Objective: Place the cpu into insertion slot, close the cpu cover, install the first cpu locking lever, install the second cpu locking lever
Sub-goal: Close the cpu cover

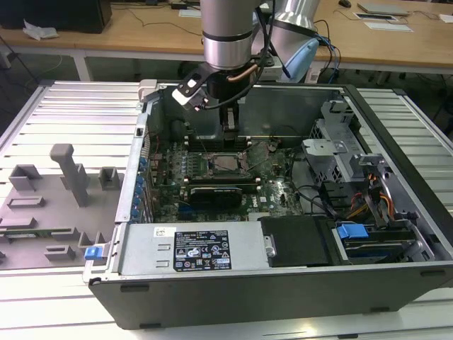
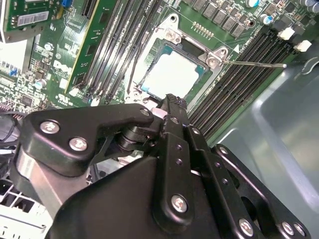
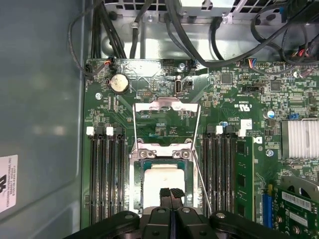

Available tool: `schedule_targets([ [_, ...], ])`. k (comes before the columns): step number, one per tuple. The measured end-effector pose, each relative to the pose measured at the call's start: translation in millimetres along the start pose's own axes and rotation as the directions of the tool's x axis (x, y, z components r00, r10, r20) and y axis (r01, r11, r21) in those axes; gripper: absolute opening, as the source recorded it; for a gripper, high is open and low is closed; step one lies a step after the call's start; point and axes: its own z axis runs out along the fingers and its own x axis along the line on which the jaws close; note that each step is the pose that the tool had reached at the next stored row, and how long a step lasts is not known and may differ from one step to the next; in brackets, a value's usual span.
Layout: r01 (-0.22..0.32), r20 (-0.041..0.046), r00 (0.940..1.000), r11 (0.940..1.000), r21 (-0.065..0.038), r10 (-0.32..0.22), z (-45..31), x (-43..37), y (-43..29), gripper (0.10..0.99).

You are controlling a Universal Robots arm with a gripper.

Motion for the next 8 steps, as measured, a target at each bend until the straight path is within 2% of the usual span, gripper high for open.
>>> schedule_targets([
  [3, 0.000, 0.0000, 1.0000, 1.0000, 0.000, 0.000, -4.2, -0.1, 0.4, 0.106],
  [8, 0.000, 0.0001, 1.0000, 1.0000, 0.000, 0.000, -4.6, -0.1, 1.1, 0.106],
])
